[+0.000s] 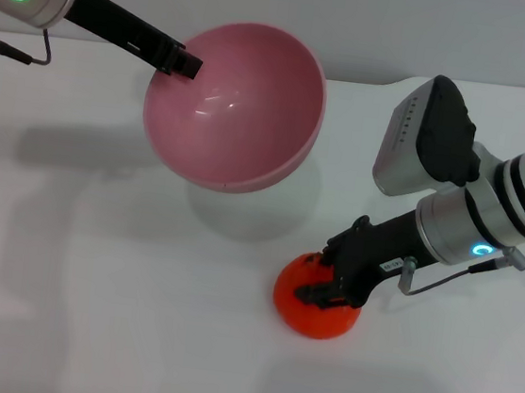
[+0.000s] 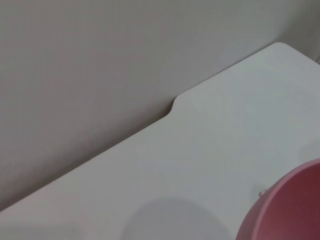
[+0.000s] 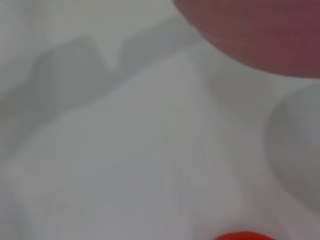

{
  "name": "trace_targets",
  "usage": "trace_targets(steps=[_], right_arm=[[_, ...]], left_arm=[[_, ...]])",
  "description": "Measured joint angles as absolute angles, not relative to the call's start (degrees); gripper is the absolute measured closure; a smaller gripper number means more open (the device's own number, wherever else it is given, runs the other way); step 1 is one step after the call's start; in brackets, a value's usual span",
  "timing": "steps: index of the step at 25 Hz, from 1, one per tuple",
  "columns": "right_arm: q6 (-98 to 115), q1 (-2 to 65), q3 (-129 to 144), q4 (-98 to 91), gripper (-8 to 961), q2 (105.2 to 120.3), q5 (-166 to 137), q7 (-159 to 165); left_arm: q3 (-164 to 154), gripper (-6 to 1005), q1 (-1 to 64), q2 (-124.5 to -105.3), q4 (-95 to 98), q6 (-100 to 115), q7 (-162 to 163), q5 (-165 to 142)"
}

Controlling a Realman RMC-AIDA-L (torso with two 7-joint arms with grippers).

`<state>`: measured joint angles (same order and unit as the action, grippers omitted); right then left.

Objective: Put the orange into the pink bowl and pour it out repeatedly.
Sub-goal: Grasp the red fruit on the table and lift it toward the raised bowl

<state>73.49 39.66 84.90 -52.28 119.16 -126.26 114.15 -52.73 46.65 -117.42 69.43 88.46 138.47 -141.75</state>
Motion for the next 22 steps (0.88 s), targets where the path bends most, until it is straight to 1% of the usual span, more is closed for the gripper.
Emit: trace_targets(steps=[7,11,16,18,22], right_arm=[[70.74,37.58,85.94,-54.62,500,119.18,-126.02,114.03],[70.90,37.54,86.01,-54.76,687,119.14,-126.01,114.15],[72.33,36.72,86.07,-57.90,750,119.10,-125.97,115.49],[74.31,35.23,86.04,-62.85,778,119.05,-125.95,117.14],[80.41,31.04,85.47,-78.82,821,119.02,-125.76,121.97]], left_arm=[[-52.73,956,46.39,-117.43,69.43,88.50,138.24,-141.75],[-52.74,956,46.36,-117.41,69.43,88.49,138.16,-141.75],[-52.73,956,46.37,-117.36,69.43,88.35,138.16,-141.77],[-52.73,956,46.38,-117.35,69.43,88.17,138.16,-141.80],[-52.73,956,46.53,-117.18,68.88,87.96,138.16,-141.88]])
